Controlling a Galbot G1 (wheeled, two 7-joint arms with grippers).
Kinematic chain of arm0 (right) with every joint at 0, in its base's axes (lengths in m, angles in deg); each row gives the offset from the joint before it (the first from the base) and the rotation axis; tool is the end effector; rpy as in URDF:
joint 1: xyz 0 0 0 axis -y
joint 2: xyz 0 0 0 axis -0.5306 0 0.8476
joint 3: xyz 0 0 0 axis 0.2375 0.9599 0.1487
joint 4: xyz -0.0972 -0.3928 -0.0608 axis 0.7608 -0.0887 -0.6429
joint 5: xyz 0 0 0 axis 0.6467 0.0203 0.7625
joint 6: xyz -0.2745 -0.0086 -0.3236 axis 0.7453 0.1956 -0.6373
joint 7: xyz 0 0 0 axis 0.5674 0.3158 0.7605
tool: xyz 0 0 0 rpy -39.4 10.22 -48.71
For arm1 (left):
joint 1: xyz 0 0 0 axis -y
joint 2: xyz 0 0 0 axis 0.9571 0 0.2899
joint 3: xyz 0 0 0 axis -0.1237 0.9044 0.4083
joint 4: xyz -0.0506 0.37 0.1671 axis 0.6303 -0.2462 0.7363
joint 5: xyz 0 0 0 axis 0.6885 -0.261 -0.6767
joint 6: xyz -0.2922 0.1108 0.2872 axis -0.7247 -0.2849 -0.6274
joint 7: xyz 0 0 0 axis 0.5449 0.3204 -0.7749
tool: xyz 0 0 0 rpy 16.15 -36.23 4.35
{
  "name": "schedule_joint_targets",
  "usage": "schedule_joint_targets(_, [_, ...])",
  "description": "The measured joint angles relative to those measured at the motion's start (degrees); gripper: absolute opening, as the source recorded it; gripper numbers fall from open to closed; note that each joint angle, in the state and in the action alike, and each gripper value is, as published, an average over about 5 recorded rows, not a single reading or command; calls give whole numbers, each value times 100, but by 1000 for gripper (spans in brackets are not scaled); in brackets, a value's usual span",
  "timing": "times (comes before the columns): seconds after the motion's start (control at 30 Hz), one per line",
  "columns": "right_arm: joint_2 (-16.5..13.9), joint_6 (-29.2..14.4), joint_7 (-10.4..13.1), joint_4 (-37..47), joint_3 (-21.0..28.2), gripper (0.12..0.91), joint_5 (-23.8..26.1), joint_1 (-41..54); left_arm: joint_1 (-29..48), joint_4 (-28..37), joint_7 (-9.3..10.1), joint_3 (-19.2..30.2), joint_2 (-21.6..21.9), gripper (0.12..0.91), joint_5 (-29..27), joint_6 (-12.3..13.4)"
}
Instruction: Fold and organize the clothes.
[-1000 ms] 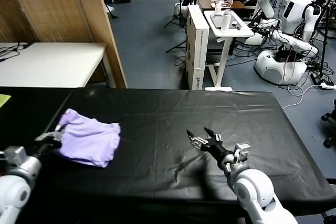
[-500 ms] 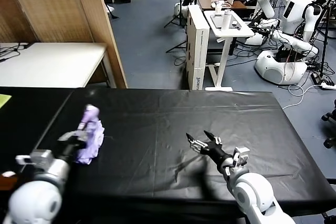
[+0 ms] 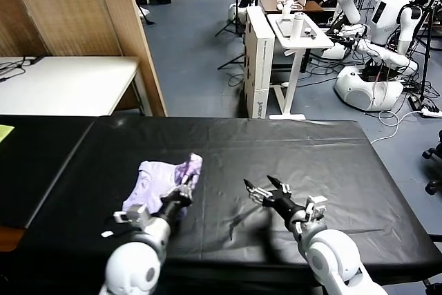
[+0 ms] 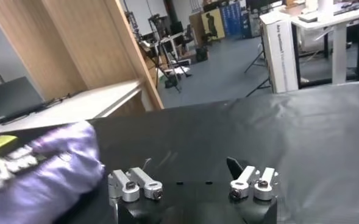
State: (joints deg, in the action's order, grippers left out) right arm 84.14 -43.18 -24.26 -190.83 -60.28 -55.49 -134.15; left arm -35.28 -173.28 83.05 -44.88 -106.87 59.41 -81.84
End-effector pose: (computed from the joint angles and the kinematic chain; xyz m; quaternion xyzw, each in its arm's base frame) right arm 0.3139 -0.0122 -0.2978 0.2031 -0.9509 -0.1294 0.1944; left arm 0.2791 -0.0335 -0.3082 -0.1143 -0.9652 0.1588 0.1737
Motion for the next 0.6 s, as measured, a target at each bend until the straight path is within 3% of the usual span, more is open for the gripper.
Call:
schedule_joint_targets(0.27, [-7,299,333,100,309,907,-670,221,-108,-43,-185,212,-216,729,-207,59])
schedule_joint_targets(0.37, [59,428,483,172,427,907,-1008,326,-113,-144,-207,155,-191,862,-241,138])
schedule_joint_targets(0.6, [310,521,571,546,769,907,-1456,610,-159,-283,-156,-132,-2,906,-255,318])
